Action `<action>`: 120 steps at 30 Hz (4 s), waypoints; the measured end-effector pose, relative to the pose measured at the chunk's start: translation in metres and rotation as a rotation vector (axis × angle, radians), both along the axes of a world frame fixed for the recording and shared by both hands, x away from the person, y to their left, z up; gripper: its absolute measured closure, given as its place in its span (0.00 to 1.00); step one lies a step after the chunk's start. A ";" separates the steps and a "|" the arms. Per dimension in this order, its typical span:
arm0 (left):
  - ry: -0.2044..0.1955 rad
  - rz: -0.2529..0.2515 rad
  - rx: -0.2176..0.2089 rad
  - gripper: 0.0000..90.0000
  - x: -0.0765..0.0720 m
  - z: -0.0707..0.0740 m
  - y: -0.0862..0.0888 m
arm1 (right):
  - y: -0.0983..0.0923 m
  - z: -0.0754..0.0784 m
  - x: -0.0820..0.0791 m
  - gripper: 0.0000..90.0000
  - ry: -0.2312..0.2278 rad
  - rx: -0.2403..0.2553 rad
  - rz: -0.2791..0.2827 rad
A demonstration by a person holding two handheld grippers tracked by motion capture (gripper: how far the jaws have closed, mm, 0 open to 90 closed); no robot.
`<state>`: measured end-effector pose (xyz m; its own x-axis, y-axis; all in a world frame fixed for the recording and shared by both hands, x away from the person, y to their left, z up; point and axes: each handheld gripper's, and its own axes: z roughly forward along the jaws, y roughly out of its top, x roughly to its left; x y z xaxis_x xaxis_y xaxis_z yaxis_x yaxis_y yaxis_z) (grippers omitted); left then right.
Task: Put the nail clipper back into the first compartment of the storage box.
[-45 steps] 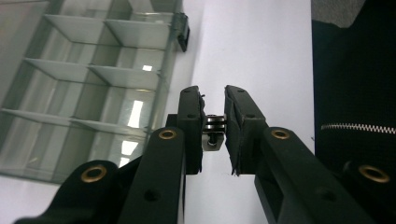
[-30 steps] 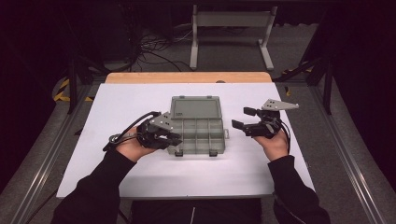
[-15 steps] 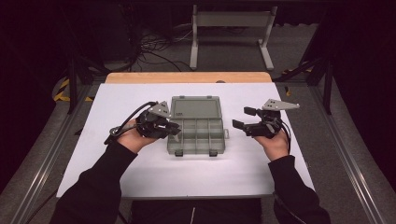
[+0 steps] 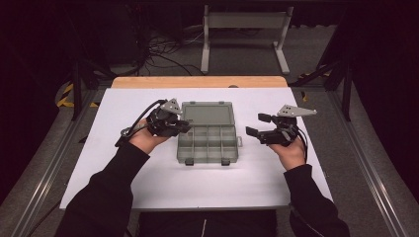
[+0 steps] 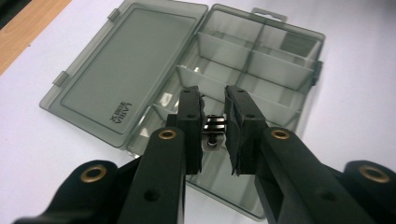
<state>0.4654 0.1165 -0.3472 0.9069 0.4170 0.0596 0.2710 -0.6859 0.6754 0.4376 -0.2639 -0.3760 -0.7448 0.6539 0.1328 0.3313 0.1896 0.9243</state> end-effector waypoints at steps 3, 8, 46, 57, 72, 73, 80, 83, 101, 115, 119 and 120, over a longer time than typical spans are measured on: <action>-0.006 0.022 0.004 0.86 0.005 -0.002 -0.002 | 0.000 0.000 0.000 0.18 -0.001 0.000 -0.001; -0.004 0.050 0.010 0.86 0.014 -0.006 -0.003 | 0.000 0.000 0.000 0.18 -0.002 -0.001 -0.001; 0.018 0.174 -0.043 0.86 0.035 -0.040 -0.009 | -0.002 0.001 -0.001 0.18 -0.003 0.007 -0.002; 0.021 0.188 -0.039 0.86 0.036 -0.045 -0.009 | -0.001 0.001 -0.001 0.18 -0.002 0.006 -0.002; 0.017 0.202 -0.031 0.86 0.036 -0.051 -0.012 | -0.002 0.002 -0.001 0.18 -0.004 0.008 -0.004; 0.017 0.202 -0.031 0.86 0.036 -0.051 -0.012 | -0.002 0.002 -0.001 0.18 -0.004 0.007 -0.004; 0.005 0.199 -0.021 0.86 0.035 -0.052 -0.013 | -0.002 0.001 -0.001 0.18 -0.003 0.005 -0.001; 0.000 0.198 -0.014 0.86 0.034 -0.052 -0.014 | -0.002 0.001 -0.001 0.18 -0.003 0.005 -0.001; 0.001 0.191 -0.028 0.85 0.022 -0.046 -0.003 | -0.001 0.001 -0.001 0.18 -0.001 0.000 -0.002; -0.003 0.170 -0.088 1.00 0.009 -0.019 0.013 | 0.002 0.003 0.000 0.30 -0.007 -0.026 0.014; -0.005 0.173 -0.092 1.00 0.007 -0.013 0.019 | 0.006 0.005 0.000 0.42 -0.013 -0.065 0.033; -0.007 0.178 -0.093 1.00 0.007 -0.010 0.020 | 0.008 0.006 0.000 0.45 -0.016 -0.074 0.035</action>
